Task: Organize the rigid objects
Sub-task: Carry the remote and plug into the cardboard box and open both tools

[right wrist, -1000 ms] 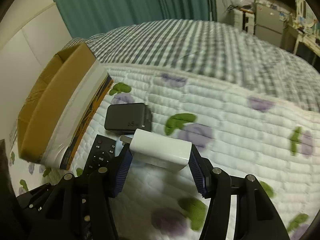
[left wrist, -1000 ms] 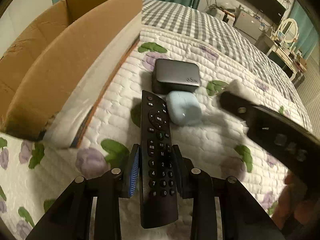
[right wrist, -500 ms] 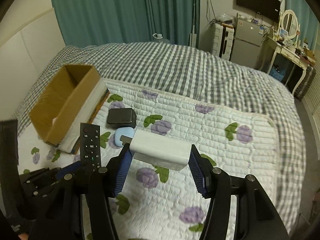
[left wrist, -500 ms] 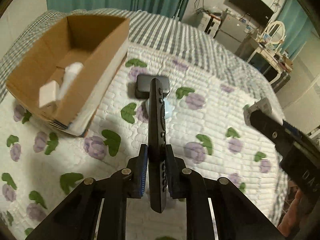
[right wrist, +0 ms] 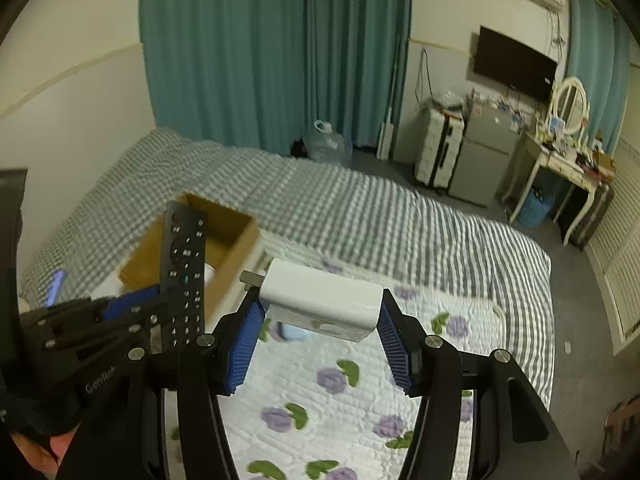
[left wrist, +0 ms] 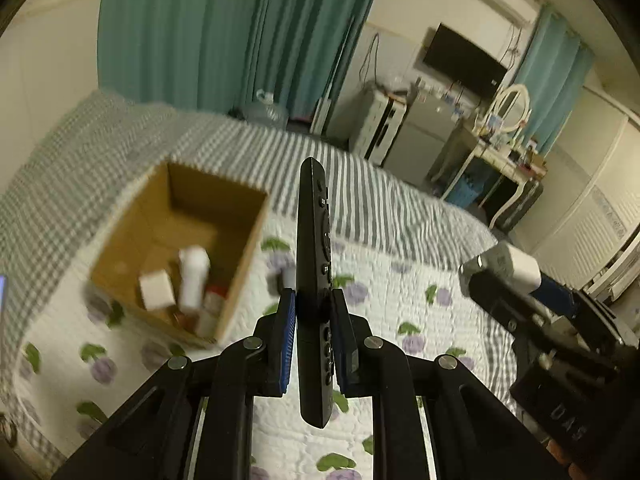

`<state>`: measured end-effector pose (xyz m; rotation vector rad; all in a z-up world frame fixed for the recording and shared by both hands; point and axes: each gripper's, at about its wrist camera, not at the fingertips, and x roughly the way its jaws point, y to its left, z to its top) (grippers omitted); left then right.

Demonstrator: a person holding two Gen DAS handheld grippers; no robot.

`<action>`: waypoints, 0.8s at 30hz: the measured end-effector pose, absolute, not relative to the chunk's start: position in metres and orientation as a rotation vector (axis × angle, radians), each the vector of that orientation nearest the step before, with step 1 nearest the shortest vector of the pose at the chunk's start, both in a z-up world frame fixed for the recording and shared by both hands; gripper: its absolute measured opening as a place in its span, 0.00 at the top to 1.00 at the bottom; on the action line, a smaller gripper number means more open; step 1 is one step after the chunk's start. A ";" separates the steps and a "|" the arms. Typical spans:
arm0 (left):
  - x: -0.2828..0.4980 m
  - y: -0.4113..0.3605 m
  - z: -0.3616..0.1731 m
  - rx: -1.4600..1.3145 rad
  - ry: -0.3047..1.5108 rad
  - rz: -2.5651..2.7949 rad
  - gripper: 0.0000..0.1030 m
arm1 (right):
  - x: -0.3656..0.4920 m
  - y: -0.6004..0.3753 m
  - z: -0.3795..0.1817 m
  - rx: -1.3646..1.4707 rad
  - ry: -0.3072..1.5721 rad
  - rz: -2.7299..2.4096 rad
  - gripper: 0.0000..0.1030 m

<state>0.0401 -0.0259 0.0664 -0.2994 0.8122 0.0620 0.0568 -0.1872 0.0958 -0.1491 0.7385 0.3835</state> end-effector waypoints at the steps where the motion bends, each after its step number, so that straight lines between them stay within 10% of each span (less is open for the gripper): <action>1: 0.040 -0.019 0.073 -0.301 0.804 0.060 0.84 | 0.055 -0.179 0.103 -0.151 0.728 0.390 0.46; 24: 0.093 0.142 0.001 -0.273 0.893 0.226 0.84 | 0.131 0.009 0.028 -0.229 0.852 0.501 0.46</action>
